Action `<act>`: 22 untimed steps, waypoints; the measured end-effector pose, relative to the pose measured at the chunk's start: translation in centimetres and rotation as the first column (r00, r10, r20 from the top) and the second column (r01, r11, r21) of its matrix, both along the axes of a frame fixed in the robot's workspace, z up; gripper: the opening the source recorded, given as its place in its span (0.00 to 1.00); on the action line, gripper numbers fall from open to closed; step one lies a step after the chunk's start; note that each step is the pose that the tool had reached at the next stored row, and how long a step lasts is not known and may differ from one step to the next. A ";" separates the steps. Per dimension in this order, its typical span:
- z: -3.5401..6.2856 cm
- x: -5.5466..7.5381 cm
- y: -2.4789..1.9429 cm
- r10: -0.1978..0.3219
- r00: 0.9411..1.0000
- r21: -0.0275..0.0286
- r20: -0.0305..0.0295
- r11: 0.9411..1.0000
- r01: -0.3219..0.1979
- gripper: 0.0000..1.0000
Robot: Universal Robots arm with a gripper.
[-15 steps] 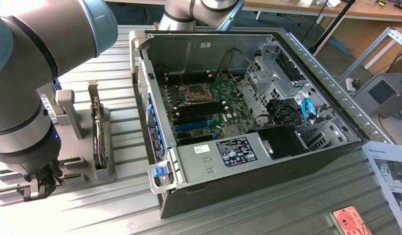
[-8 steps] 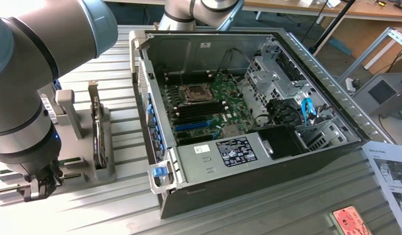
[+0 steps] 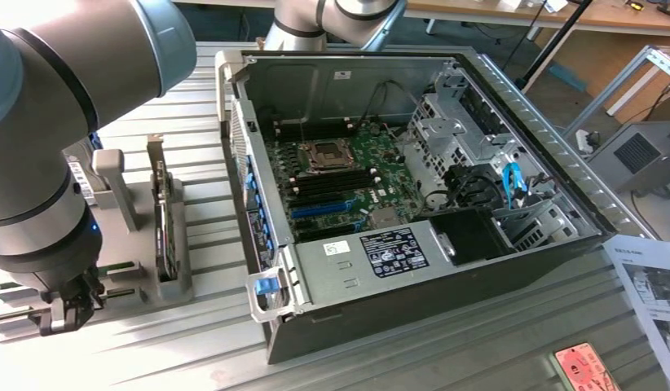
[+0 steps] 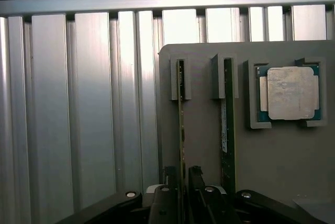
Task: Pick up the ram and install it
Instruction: 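Pick up the ram and move it above insertion slot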
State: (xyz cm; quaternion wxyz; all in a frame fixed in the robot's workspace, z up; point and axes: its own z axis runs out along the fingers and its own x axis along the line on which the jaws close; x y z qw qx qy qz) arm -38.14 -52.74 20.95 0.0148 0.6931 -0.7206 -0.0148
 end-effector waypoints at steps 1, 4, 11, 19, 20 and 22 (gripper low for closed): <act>0.00 0.0 0.00 0.000 1.000 0.000 0.000 1.000 0.000 0.24; 0.00 0.0 0.00 0.000 1.000 0.000 0.000 1.000 0.000 0.16; 0.00 0.0 0.00 0.000 1.000 0.000 0.000 1.000 0.000 0.12; 0.22 0.0 0.00 0.000 1.000 0.000 0.000 1.000 0.000 0.12; 0.28 0.0 0.00 0.000 1.000 0.000 0.000 1.000 0.000 0.12; 0.42 0.0 0.00 0.000 1.000 0.000 0.000 1.000 0.000 0.12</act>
